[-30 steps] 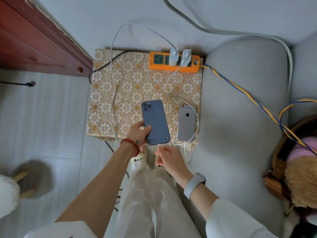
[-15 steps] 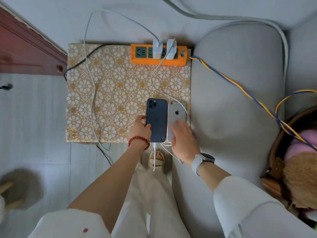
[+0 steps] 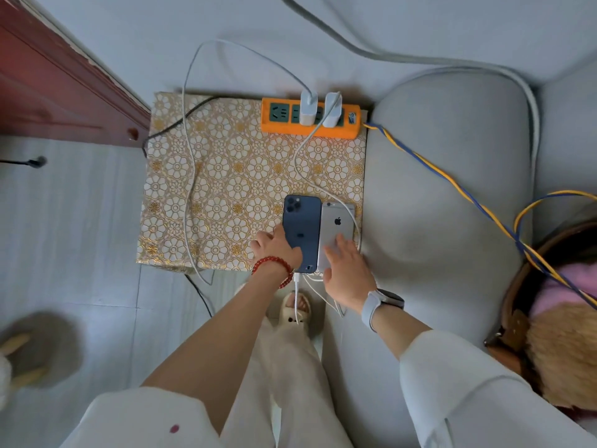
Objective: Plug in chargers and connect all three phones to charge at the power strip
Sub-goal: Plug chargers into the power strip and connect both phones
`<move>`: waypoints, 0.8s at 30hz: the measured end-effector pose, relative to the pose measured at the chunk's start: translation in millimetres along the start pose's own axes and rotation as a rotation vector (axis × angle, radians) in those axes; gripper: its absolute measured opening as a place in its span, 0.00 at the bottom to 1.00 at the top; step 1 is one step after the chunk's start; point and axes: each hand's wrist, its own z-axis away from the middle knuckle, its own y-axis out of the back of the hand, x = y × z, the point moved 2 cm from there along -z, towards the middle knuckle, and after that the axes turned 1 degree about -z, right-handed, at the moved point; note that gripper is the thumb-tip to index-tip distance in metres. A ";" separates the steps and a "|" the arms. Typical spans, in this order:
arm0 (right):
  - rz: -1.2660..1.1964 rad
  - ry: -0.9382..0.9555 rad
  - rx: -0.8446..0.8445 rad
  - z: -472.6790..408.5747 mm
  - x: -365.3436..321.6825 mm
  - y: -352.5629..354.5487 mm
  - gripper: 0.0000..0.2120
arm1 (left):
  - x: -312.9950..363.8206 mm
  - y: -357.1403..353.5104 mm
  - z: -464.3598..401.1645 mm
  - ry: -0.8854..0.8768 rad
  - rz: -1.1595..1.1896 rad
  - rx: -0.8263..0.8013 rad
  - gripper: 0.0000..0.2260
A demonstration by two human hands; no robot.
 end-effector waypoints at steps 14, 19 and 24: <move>-0.302 0.289 -0.046 65.7 -172.8 35.4 0.15 | -167.9 134.3 132.3 0.009 0.378 0.492 0.15; -0.252 0.482 -0.059 119.9 -271.6 29.1 0.14 | -263.9 169.1 213.0 0.125 0.446 0.745 0.14; -0.184 0.659 -0.048 194.1 -367.8 6.7 0.13 | -351.0 194.1 297.7 0.205 0.523 0.958 0.14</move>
